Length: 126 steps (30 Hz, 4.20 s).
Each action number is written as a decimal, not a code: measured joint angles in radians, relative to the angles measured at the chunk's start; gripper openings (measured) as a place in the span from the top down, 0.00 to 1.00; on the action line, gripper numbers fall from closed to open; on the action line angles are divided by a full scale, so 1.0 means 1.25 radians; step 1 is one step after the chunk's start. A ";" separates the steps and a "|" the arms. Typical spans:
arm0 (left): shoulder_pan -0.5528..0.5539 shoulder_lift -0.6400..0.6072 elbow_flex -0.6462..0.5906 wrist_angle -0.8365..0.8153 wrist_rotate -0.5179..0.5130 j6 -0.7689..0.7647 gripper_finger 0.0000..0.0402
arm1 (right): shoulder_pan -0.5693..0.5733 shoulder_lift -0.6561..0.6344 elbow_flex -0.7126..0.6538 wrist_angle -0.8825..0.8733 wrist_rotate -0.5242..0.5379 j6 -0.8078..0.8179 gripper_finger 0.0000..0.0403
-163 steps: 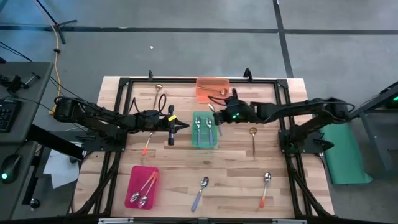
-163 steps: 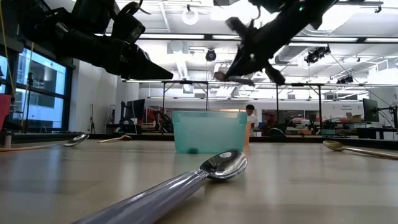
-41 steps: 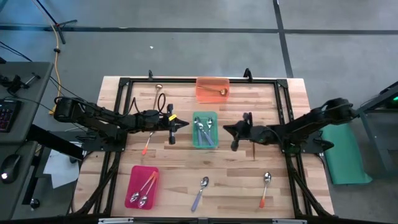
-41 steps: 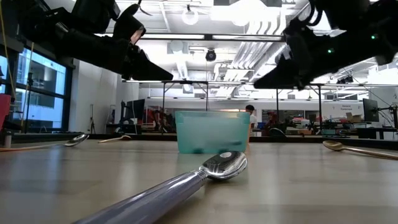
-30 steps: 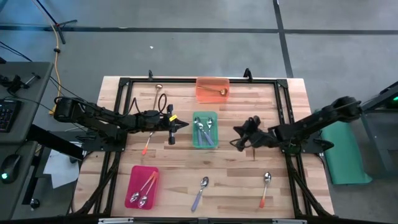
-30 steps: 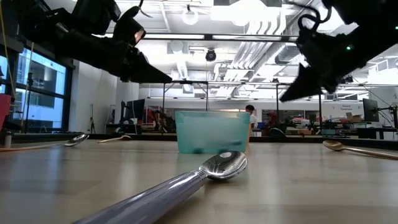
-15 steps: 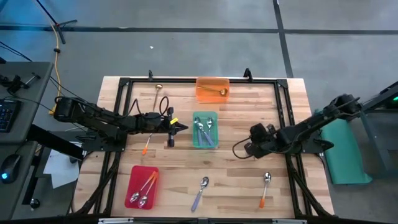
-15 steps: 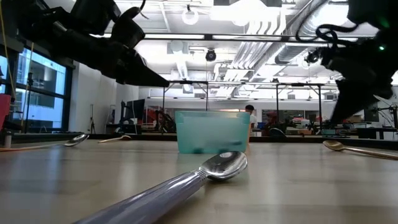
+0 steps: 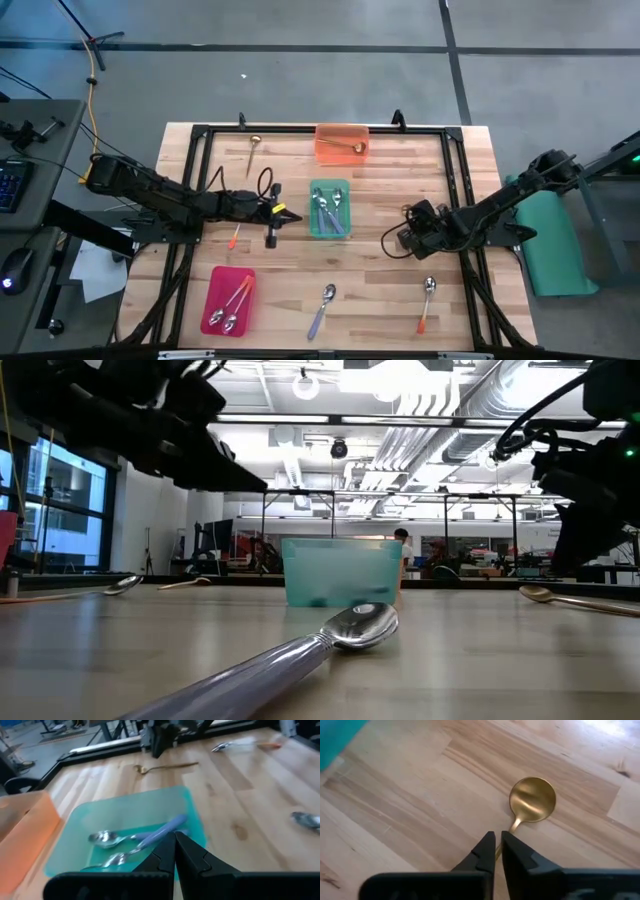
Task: Sort silverware by color (type)
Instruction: Put the gold spoon into the orange bin, then put the orange spoon into the red bin
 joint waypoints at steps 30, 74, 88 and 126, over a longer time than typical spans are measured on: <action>-0.033 0.000 0.000 0.015 -0.008 -0.062 1.00 | -0.133 0.199 0.004 0.115 -0.051 -0.038 0.94; -0.040 0.000 0.000 0.060 -0.014 -0.076 1.00 | -0.715 0.457 0.578 0.415 -0.235 -1.450 1.00; -0.040 0.000 0.000 0.060 -0.014 -0.075 1.00 | -0.828 0.637 0.680 0.509 -0.357 -1.565 1.00; -0.040 0.000 0.000 0.077 -0.013 -0.062 1.00 | -0.796 0.437 0.470 0.663 -0.404 -1.485 0.98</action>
